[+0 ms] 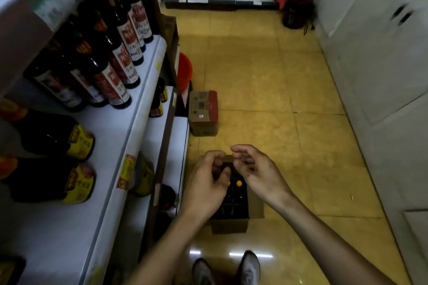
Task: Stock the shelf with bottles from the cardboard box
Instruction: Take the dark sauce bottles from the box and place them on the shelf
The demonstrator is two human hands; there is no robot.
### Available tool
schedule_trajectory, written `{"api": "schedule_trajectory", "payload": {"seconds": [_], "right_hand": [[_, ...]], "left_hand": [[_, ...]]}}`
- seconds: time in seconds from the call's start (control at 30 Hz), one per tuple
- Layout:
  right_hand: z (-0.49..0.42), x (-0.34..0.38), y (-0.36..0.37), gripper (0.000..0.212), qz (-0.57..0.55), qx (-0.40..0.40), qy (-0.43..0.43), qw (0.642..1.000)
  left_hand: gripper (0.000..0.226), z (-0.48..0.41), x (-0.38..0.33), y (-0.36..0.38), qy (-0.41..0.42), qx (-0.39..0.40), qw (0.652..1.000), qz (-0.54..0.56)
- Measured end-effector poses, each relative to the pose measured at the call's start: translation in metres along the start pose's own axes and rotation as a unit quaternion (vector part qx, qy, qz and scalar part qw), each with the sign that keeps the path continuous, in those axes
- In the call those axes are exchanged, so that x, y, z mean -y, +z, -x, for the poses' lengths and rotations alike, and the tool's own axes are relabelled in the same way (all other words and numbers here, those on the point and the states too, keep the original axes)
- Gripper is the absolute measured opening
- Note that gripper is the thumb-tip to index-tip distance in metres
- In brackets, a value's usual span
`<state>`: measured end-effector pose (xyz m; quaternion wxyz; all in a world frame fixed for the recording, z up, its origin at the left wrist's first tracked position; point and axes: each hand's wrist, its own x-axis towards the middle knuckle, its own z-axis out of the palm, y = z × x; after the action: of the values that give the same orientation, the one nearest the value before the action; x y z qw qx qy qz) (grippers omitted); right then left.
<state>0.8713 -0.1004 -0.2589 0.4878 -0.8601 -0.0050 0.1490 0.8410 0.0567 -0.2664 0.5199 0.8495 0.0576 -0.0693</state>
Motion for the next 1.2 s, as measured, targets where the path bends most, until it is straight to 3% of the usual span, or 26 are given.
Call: {"api": "schedule_trajectory", "payload": {"seconds": [0.37, 0.73, 1.03, 1.2], "right_hand": [[-0.044, -0.137, 0.055, 0.03, -0.035, 0.038, 0.085, 0.995], [-0.112, -0.321, 0.141, 0.028, -0.03, 0.052, 0.104, 0.993], [-0.173, -0.475, 0.206, 0.029, 0.018, 0.039, 0.051, 0.998], [-0.198, -0.526, 0.231, 0.03, 0.089, 0.043, -0.013, 0.995]], "left_hand": [[0.035, -0.025, 0.109, 0.069, -0.107, 0.025, 0.994, -0.007], [0.038, -0.075, 0.287, 0.189, -0.148, 0.058, 0.987, -0.005], [0.056, -0.14, 0.445, 0.27, -0.152, 0.154, 0.974, -0.07], [0.064, -0.164, 0.497, 0.298, -0.1, 0.152, 0.98, -0.083]]}}
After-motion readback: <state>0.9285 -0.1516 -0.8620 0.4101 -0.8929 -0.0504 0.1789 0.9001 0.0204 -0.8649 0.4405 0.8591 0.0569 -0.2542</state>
